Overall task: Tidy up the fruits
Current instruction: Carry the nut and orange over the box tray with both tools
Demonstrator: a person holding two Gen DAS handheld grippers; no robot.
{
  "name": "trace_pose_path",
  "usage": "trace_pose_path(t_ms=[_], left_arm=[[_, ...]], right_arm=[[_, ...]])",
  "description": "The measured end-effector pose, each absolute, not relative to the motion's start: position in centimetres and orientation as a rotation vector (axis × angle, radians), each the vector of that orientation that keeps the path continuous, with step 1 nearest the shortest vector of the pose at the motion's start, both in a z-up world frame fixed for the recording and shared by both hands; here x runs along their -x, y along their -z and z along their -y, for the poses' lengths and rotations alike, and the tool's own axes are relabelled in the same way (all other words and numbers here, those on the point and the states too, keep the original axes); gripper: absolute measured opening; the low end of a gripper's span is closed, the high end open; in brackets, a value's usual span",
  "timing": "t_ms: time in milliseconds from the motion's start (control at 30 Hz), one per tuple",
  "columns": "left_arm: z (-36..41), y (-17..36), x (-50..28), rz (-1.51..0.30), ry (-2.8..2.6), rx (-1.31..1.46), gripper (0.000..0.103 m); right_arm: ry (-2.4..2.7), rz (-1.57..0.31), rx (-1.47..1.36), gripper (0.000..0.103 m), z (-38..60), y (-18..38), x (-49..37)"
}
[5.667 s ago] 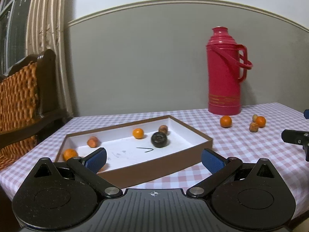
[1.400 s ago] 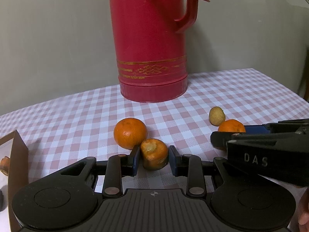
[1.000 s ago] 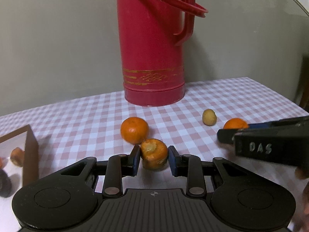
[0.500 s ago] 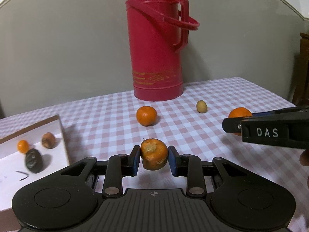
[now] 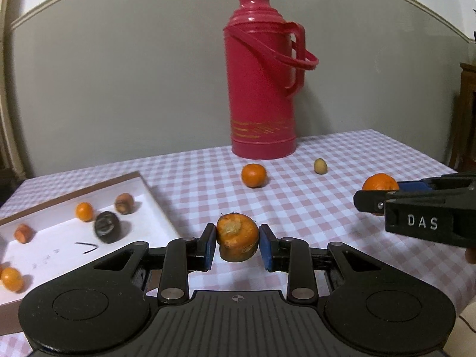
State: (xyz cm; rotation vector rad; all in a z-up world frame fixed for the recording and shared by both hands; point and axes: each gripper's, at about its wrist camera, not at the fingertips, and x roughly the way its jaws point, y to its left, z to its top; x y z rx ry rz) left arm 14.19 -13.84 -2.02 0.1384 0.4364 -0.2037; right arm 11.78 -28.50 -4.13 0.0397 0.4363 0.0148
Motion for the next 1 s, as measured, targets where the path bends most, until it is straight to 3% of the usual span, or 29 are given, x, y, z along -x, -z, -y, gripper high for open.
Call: trace_pose_path(t_ms=[1000], left_arm=[[1.3, 0.5, -3.7, -0.329, -0.045, -0.115, 0.031]], right_arm=[[-0.316, -0.328, 0.096, 0.028, 16.1, 2.5, -4.4]])
